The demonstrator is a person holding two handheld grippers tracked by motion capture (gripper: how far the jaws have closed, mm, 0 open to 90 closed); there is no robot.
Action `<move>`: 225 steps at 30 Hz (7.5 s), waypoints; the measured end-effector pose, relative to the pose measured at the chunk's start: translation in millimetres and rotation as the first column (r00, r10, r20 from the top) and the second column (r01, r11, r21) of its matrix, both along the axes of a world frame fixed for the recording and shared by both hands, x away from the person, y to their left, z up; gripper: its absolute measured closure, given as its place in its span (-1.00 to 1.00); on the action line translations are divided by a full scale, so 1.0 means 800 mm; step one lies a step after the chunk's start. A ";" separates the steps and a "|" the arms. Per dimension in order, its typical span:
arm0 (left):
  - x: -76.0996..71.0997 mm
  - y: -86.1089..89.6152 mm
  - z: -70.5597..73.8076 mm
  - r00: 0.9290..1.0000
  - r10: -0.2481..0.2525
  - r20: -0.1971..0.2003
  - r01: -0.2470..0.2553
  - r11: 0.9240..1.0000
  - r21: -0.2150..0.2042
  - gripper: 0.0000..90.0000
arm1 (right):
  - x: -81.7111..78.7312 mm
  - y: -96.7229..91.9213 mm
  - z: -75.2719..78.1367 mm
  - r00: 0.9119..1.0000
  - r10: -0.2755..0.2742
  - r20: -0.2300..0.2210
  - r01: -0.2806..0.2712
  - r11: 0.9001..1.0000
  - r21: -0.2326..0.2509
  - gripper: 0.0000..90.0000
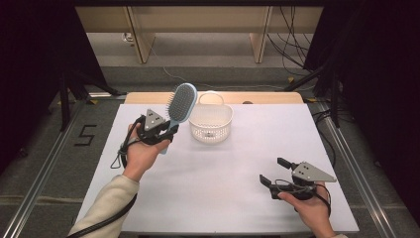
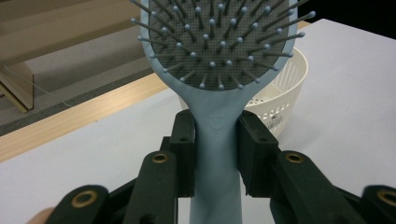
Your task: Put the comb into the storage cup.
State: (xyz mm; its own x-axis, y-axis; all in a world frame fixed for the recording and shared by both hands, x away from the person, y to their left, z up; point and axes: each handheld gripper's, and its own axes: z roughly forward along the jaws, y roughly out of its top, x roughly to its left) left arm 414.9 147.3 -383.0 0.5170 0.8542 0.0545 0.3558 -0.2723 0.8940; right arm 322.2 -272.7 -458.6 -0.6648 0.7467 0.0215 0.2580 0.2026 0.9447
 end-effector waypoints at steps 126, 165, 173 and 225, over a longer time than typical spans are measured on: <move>0.053 -0.049 0.029 0.994 -0.038 0.098 0.041 0.999 -0.029 0.55 | 0.001 0.000 -0.002 1.000 0.007 -0.007 -0.007 1.000 0.013 -0.74; 0.068 -0.075 0.040 0.990 -0.067 0.126 0.069 0.998 -0.014 0.55 | 0.002 -0.001 -0.003 1.000 0.013 -0.012 -0.013 1.000 0.021 -0.74; 0.070 -0.081 0.042 0.990 -0.074 0.118 0.077 0.997 -0.023 0.55 | 0.002 -0.001 -0.003 1.000 0.013 -0.013 -0.013 1.000 0.019 -0.74; 0.094 -0.092 0.037 0.987 -0.070 0.143 0.077 0.996 -0.049 0.55 | 0.002 -0.001 -0.003 1.000 0.017 -0.017 -0.017 1.000 0.021 -0.74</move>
State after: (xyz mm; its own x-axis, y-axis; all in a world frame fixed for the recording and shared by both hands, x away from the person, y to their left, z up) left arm 490.3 73.9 -353.1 0.5689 0.8179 0.0862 0.2056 -0.2430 0.9480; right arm 323.7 -273.8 -461.3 -0.6767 0.7347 0.0490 0.2713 0.1869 0.9442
